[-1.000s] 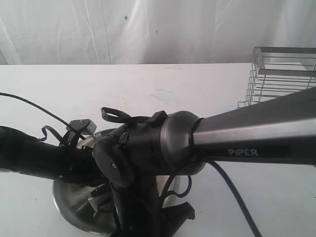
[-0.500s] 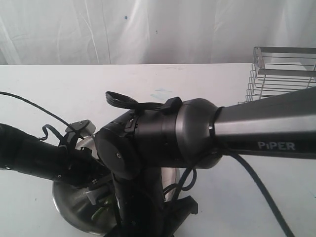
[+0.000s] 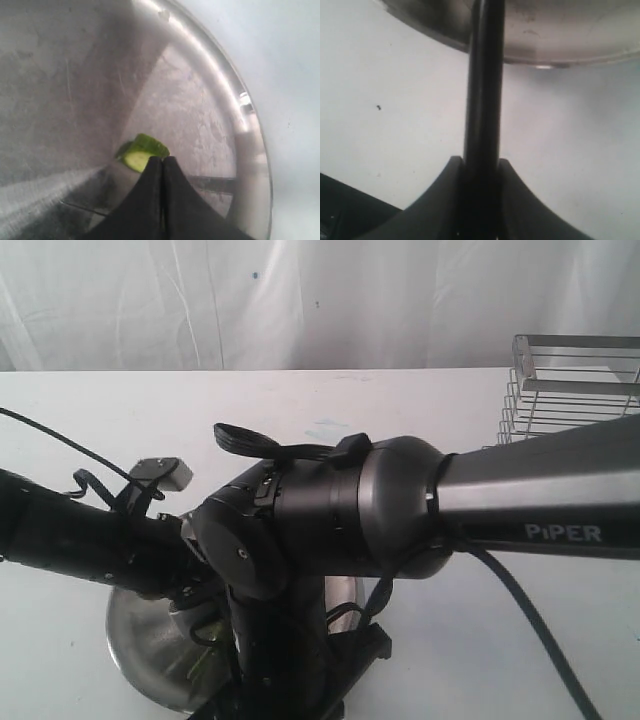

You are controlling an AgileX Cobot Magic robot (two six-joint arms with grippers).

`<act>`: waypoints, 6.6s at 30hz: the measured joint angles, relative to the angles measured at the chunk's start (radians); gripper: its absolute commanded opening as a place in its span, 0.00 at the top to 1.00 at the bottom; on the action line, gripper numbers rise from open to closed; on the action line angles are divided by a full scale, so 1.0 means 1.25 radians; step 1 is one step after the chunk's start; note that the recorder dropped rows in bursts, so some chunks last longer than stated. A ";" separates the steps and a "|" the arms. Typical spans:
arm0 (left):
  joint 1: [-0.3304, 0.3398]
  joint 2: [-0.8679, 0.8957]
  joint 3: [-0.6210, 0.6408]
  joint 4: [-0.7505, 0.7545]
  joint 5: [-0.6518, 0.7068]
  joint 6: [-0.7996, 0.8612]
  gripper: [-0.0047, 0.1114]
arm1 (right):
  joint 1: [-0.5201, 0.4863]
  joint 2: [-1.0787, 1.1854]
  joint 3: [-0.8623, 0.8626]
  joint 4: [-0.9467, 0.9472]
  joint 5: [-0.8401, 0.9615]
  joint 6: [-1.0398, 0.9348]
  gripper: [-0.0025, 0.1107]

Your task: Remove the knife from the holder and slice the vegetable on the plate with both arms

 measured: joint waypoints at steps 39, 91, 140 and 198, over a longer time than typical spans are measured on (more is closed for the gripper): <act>-0.003 -0.427 0.040 0.420 -0.036 -0.208 0.96 | -0.065 -0.110 0.000 -0.300 -0.086 0.119 0.98; -0.149 -0.033 -0.003 0.127 -0.370 0.331 0.96 | -0.199 -0.269 0.087 -0.313 -0.096 0.003 0.98; 0.047 -0.147 -0.061 0.051 -0.378 0.004 0.96 | -0.167 -0.060 0.030 0.032 -0.113 -0.393 0.98; 0.087 0.111 -0.101 -0.074 -0.052 0.077 0.96 | -0.163 0.021 0.021 0.033 -0.141 -0.374 0.98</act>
